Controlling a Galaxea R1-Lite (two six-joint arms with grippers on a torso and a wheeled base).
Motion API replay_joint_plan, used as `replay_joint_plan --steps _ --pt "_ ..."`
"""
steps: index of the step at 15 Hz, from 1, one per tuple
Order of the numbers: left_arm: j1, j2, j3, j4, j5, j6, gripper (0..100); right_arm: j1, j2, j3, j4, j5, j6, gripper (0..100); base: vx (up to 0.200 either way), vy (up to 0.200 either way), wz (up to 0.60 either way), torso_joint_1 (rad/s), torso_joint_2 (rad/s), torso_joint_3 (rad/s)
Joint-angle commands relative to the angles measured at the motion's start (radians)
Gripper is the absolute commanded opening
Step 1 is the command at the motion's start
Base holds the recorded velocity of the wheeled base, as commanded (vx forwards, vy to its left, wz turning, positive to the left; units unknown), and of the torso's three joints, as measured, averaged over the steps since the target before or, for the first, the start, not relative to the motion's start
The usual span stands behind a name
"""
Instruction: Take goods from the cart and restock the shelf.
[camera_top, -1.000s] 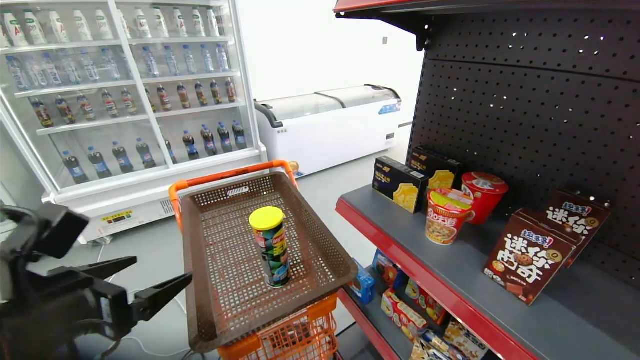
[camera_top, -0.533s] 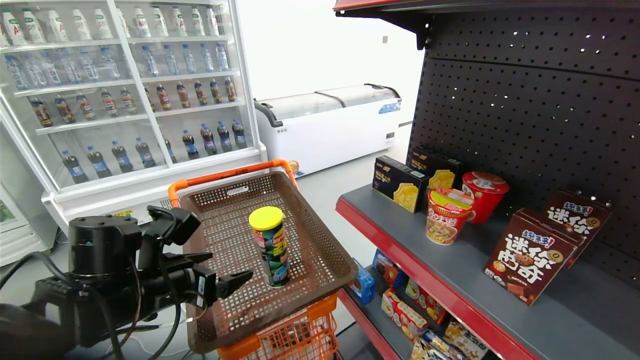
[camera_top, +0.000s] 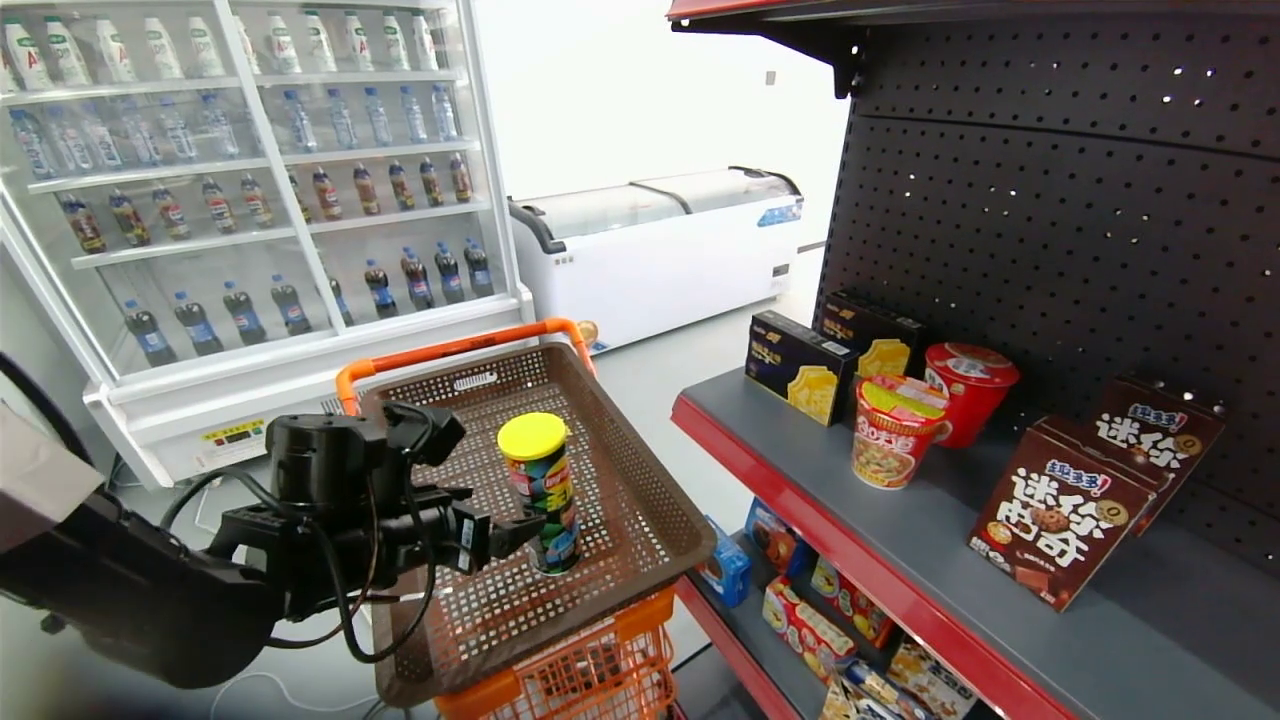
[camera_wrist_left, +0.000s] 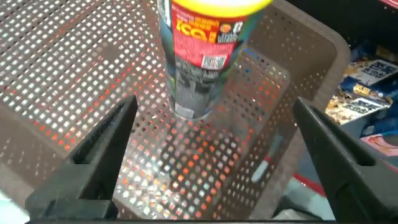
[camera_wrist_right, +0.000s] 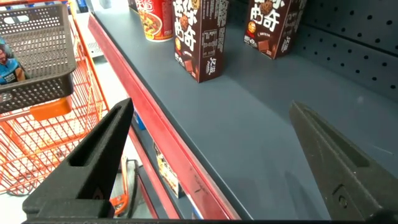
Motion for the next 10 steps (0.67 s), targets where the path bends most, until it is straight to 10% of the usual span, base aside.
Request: replay_joint_plan --steps 1,10 --pt "-0.007 0.068 -0.044 -0.004 -0.005 0.001 100 0.0 0.001 0.0 0.0 0.001 -0.001 100 0.0 0.0 0.0 0.0 0.0 0.0" --pt "-0.05 0.258 -0.218 -0.083 -0.014 0.136 100 0.0 0.001 0.0 0.0 -0.001 -0.001 100 0.0 0.0 0.0 0.0 0.0 0.0"
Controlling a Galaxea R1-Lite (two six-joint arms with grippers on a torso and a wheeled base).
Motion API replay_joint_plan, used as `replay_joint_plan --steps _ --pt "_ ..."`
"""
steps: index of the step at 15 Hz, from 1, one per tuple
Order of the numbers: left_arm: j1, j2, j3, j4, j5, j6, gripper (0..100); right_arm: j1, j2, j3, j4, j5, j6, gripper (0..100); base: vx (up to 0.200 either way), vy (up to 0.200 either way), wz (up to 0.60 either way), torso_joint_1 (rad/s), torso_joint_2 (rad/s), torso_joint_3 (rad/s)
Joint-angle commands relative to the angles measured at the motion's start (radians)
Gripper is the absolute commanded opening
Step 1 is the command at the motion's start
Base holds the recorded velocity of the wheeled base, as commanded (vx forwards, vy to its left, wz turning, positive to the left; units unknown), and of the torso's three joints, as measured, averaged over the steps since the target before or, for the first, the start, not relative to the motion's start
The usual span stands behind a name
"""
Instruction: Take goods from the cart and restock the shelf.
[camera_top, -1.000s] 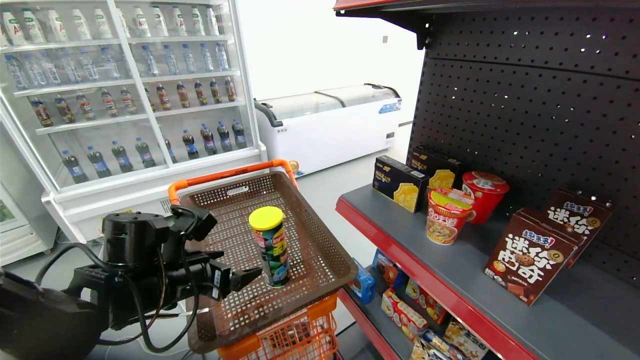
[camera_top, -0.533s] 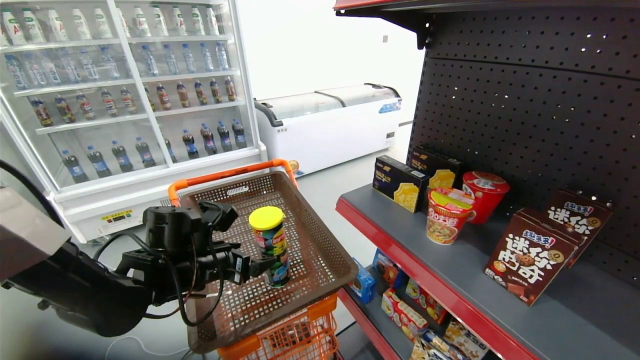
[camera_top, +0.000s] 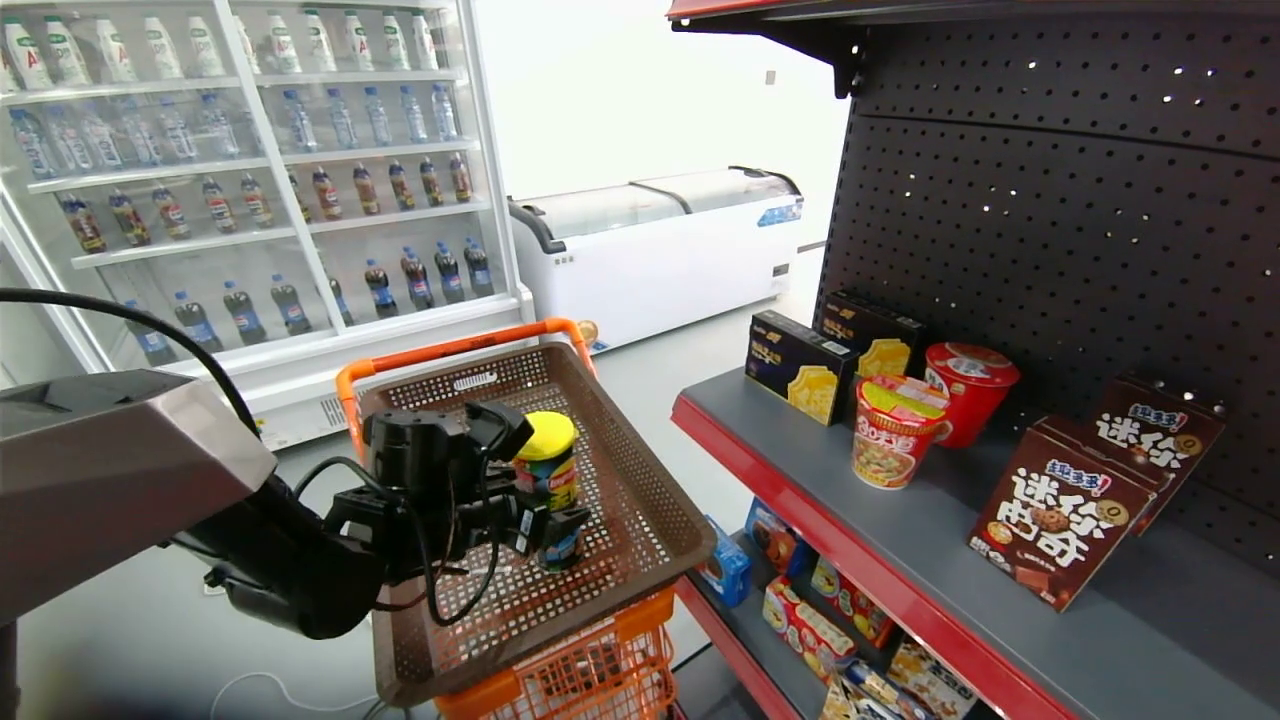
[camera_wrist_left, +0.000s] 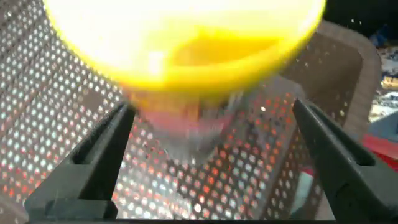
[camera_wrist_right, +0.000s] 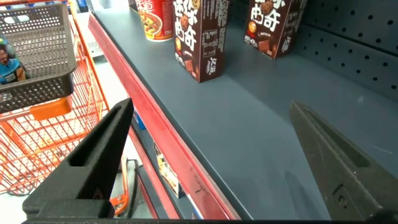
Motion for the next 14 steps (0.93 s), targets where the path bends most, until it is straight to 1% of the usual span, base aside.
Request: replay_joint_plan --steps 1,3,5,9,10,11,14 --pt "0.008 0.047 -0.051 0.002 -0.003 0.001 100 0.0 0.001 0.0 0.0 0.001 0.0 100 0.0 0.0 0.0 0.0 0.0 0.0" --pt "0.014 0.062 -0.074 0.003 -0.003 0.001 100 0.0 0.001 0.0 0.0 0.001 0.0 100 0.0 0.0 0.0 0.0 0.0 0.0" --pt "0.014 0.07 -0.076 0.008 -0.003 0.001 100 0.0 0.001 0.0 0.0 0.001 0.0 100 0.0 0.0 0.0 0.0 0.0 0.0" --pt "0.007 0.111 -0.111 0.031 -0.008 -0.002 100 0.0 0.001 0.0 0.0 0.001 0.0 100 0.0 0.0 0.0 0.0 0.0 0.0" --pt "0.005 0.119 -0.117 0.032 -0.012 -0.004 100 0.0 0.001 0.001 0.0 0.001 0.0 100 0.0 0.0 0.0 0.0 0.0 0.0" --pt "-0.001 0.126 -0.125 0.032 -0.036 -0.005 100 0.0 0.001 0.0 0.0 0.001 0.0 100 0.0 0.0 0.0 0.0 0.0 0.0" --pt "-0.016 0.148 -0.145 0.032 -0.048 -0.005 100 0.0 0.001 0.0 0.0 0.001 0.0 100 0.0 0.0 0.0 0.0 0.0 0.0"
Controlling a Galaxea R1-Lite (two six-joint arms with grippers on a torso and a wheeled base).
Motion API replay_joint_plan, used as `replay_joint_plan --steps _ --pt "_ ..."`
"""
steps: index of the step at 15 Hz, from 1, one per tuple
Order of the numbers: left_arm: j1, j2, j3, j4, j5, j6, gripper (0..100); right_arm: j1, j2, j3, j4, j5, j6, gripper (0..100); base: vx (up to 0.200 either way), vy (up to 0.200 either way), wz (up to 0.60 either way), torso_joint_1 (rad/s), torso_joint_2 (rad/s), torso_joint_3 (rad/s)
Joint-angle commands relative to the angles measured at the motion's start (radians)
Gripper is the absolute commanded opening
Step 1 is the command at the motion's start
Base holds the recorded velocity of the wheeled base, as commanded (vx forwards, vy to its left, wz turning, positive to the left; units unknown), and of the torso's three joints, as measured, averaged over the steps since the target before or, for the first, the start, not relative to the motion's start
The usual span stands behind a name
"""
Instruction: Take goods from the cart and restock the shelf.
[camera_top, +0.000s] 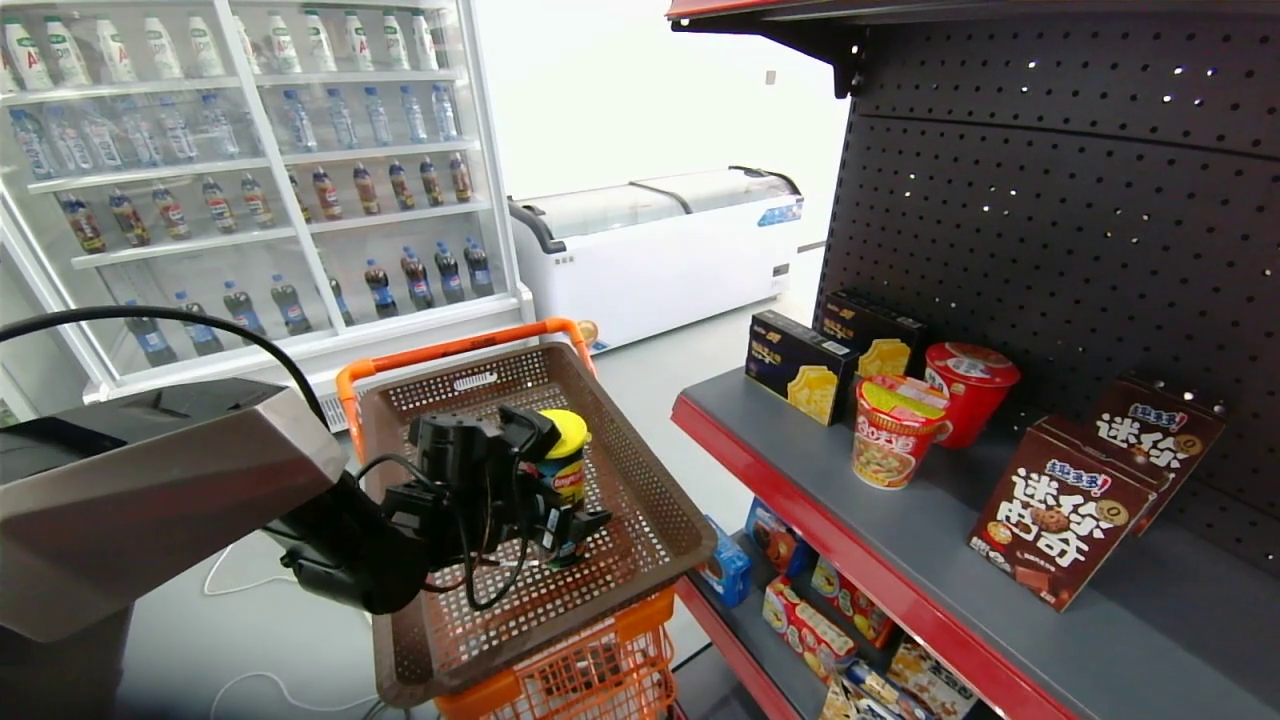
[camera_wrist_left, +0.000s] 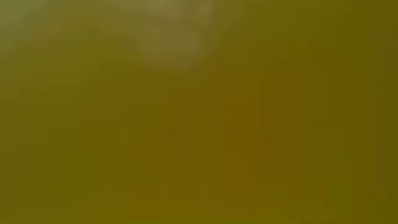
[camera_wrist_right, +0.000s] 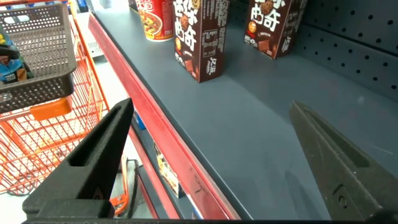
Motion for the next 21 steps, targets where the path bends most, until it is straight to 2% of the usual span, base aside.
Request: replay_joint_plan --steps 1,3,5,7,8,9,11,12,13,14,15,17,18,20,21 --pt "-0.006 0.016 -0.01 0.001 0.0 -0.002 0 0.0 0.001 0.0 0.0 0.001 -0.001 100 0.0 0.0 0.0 0.0 0.0 0.0" --pt "-0.007 0.011 -0.001 0.001 0.008 0.001 0 0.0 0.001 0.0 0.0 0.001 -0.001 100 0.0 0.0 0.0 0.0 0.0 0.0" --pt "-0.009 -0.006 0.002 -0.002 0.057 -0.002 0 0.0 0.001 0.0 0.0 0.001 -0.001 100 0.0 0.0 0.0 0.0 0.0 0.0" --pt "0.0 -0.105 0.028 -0.005 0.15 -0.002 0 0.0 0.001 0.0 0.0 0.001 -0.001 100 0.0 0.0 0.0 0.0 0.0 0.0" --pt "0.022 -0.179 0.074 0.001 0.196 0.0 0 0.0 0.001 0.0 0.0 0.001 -0.001 100 0.0 0.0 0.0 0.0 0.0 0.0" --pt "0.045 -0.257 0.112 0.021 0.204 -0.002 0 0.0 0.001 0.0 0.0 0.001 -0.001 100 0.0 0.0 0.0 0.0 0.0 0.0" --pt "0.093 -0.461 0.146 0.16 0.204 -0.009 0 0.0 0.001 0.0 0.0 0.001 -0.001 100 0.0 0.0 0.0 0.0 0.0 0.0" --pt "0.116 -0.57 0.146 0.278 0.198 -0.025 0 0.0 0.001 0.0 0.0 0.001 -0.001 100 0.0 0.0 0.0 0.0 0.0 0.0" --pt "0.128 -0.71 0.141 0.412 0.195 -0.071 0 0.0 0.001 0.0 0.0 0.001 -0.001 100 0.0 0.0 0.0 0.0 0.0 0.0" --pt "0.128 -0.739 0.138 0.432 0.195 -0.086 0 0.0 0.001 0.0 0.0 0.001 -0.001 100 0.0 0.0 0.0 0.0 0.0 0.0" --pt "0.129 -0.872 0.149 0.502 0.207 -0.149 0 0.0 0.001 0.001 0.0 0.001 -0.001 100 0.0 0.0 0.0 0.0 0.0 0.0" --pt "0.125 -1.033 0.209 0.588 0.262 -0.15 0 0.0 0.001 0.0 0.0 0.001 -0.001 100 0.0 0.0 0.0 0.0 0.0 0.0" --pt "0.125 -1.127 0.243 0.636 0.278 -0.15 0 0.0 0.001 0.0 0.0 0.001 -0.001 100 0.0 0.0 0.0 0.0 0.0 0.0" --pt "0.114 -1.214 0.284 0.663 0.287 -0.155 0 0.0 0.001 0.0 0.0 0.001 -0.001 100 0.0 0.0 0.0 0.0 0.0 0.0" --pt "0.125 -1.299 0.327 0.665 0.285 -0.18 0 0.0 0.001 0.0 0.0 0.001 -0.001 100 0.0 0.0 0.0 0.0 0.0 0.0"
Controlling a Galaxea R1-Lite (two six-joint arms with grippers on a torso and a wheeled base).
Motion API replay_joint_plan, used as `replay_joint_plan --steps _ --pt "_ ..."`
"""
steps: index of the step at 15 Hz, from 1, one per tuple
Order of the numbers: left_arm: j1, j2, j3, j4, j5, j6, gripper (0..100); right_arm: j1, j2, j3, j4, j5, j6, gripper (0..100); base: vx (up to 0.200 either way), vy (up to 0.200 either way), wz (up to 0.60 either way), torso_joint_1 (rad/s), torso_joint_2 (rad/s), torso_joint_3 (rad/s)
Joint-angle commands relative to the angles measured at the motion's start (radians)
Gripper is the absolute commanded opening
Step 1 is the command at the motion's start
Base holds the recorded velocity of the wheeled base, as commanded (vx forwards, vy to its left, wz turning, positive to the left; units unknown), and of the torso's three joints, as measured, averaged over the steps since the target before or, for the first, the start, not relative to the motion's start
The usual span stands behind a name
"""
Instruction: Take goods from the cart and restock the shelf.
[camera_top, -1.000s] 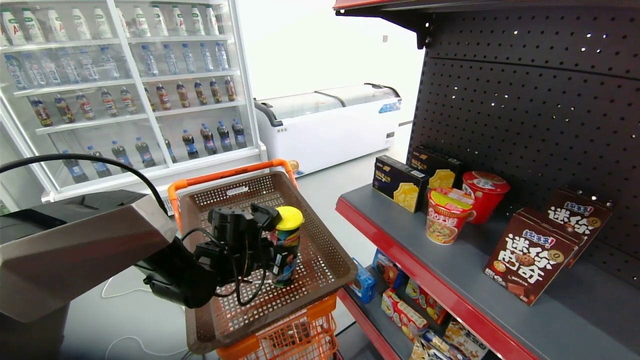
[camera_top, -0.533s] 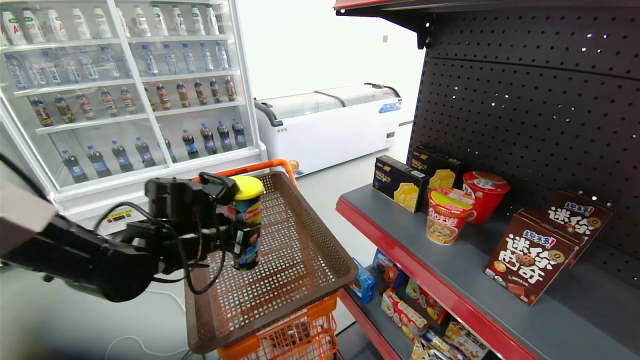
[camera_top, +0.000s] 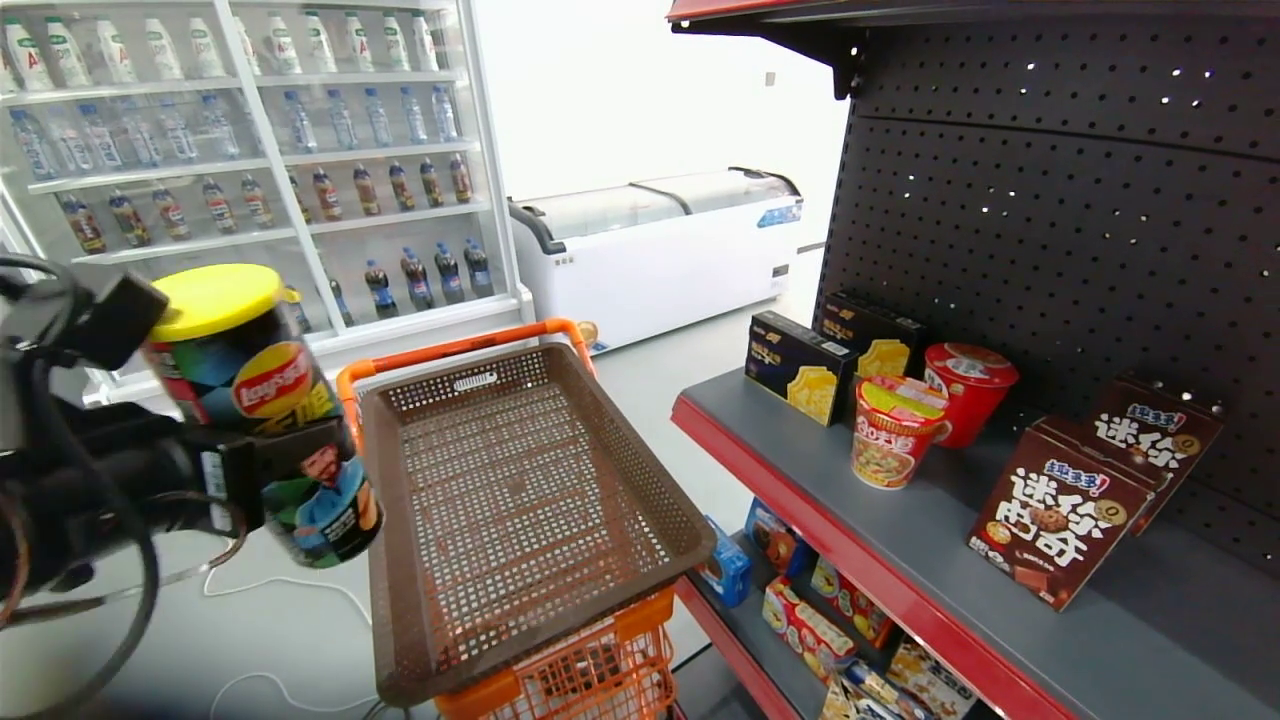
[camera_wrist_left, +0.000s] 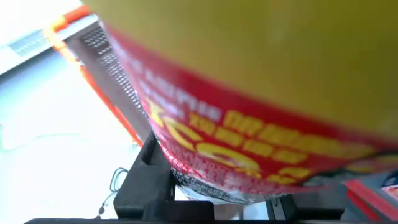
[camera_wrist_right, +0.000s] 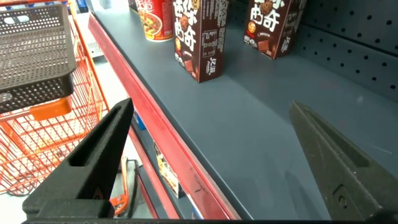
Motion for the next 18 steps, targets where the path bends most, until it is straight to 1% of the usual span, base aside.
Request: replay_joint_plan --steps 1,2,3,4,5,6,7,8,9,10,12,18 --pt "-0.002 -0.292 0.129 0.035 0.011 -0.025 0 0.0 0.001 0.0 0.0 -0.001 0.0 100 0.0 0.0 0.0 0.0 0.0 0.0" --pt "-0.002 -0.35 0.189 0.035 0.016 -0.022 0 0.0 0.001 0.0 0.0 0.001 0.0 100 0.0 0.0 0.0 0.0 0.0 0.0" --pt "0.001 -0.416 0.269 0.035 0.016 -0.022 0 0.0 0.001 0.0 0.0 0.001 0.0 100 0.0 0.0 0.0 0.0 0.0 0.0" --pt "-0.003 -0.487 0.344 0.035 0.007 -0.02 0 0.0 0.001 0.0 0.0 -0.001 0.0 100 0.0 0.0 0.0 0.0 0.0 0.0" --pt "-0.005 -0.496 0.358 0.035 0.005 -0.02 0 0.0 0.001 0.0 0.0 -0.001 0.0 100 0.0 0.0 0.0 0.0 0.0 0.0" --pt "-0.011 -0.622 0.461 0.038 0.008 -0.02 0 0.0 0.001 0.0 0.0 0.001 0.0 100 0.0 0.0 0.0 0.0 0.0 0.0" --pt "-0.005 -0.656 0.461 0.053 0.023 -0.02 0 0.0 0.001 0.0 0.0 0.001 -0.002 100 0.0 0.0 0.0 0.0 0.0 0.0" --pt "-0.005 -0.676 0.447 0.089 0.053 -0.022 0 0.0 0.001 0.0 0.0 0.001 -0.002 100 0.0 0.0 0.0 0.0 0.0 0.0" --pt "-0.006 -0.696 0.431 0.129 0.068 -0.025 0 0.0 0.001 0.001 0.0 0.001 -0.003 100 0.0 0.0 0.0 0.0 0.0 0.0" --pt "-0.006 -0.719 0.424 0.165 0.069 -0.028 0 0.0 0.001 0.0 0.0 0.001 -0.002 100 0.0 0.0 -0.6 -0.002 0.0 0.007" --pt "-0.006 -0.746 0.425 0.176 0.068 -0.029 0 0.0 0.001 0.0 0.002 0.001 -0.002 100 0.0 0.0 -0.6 0.002 0.0 0.005" --pt "-0.006 -0.749 0.419 0.176 0.068 -0.028 0 0.0 0.001 0.0 0.002 0.001 -0.002 100 0.0 0.0 -0.6 0.007 0.0 0.003"
